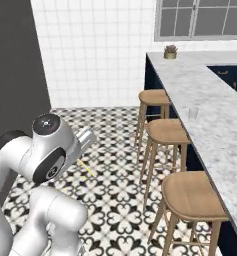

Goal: Take a straw from the drawer in front and place it inside the glass cup on the dining counter.

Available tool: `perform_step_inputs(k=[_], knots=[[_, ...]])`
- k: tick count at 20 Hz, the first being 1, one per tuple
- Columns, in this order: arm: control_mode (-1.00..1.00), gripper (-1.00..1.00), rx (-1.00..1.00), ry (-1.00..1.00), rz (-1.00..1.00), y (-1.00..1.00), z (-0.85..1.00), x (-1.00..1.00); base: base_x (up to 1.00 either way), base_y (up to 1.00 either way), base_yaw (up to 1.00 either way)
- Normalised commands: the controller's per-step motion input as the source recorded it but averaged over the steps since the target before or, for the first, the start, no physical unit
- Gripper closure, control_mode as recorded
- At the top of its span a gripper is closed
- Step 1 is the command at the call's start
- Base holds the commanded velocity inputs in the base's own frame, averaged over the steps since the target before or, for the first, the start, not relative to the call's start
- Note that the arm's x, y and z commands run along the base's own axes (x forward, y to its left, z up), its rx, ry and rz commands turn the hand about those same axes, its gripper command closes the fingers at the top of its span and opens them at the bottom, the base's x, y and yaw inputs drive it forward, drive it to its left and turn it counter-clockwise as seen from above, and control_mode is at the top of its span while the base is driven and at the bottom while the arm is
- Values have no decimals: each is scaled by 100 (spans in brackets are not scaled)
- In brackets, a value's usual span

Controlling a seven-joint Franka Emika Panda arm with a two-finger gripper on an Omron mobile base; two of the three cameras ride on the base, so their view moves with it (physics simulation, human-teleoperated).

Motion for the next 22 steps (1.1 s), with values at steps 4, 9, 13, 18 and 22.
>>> perform_step_inputs(k=[4, 9, 13, 18, 22], knots=[[100, 100, 0, 0, 0, 0, 0, 0, 100, 52, -50], [100, 100, 0, 0, 0, 0, 0, 0, 100, 42, -42], [100, 100, 0, 0, 0, 0, 0, 0, 88, 30, -31], [100, 100, 0, 0, 0, 0, 0, 0, 88, 4, -26], [100, 100, 0, 0, 0, 0, 0, 0, 72, -24, -24]])
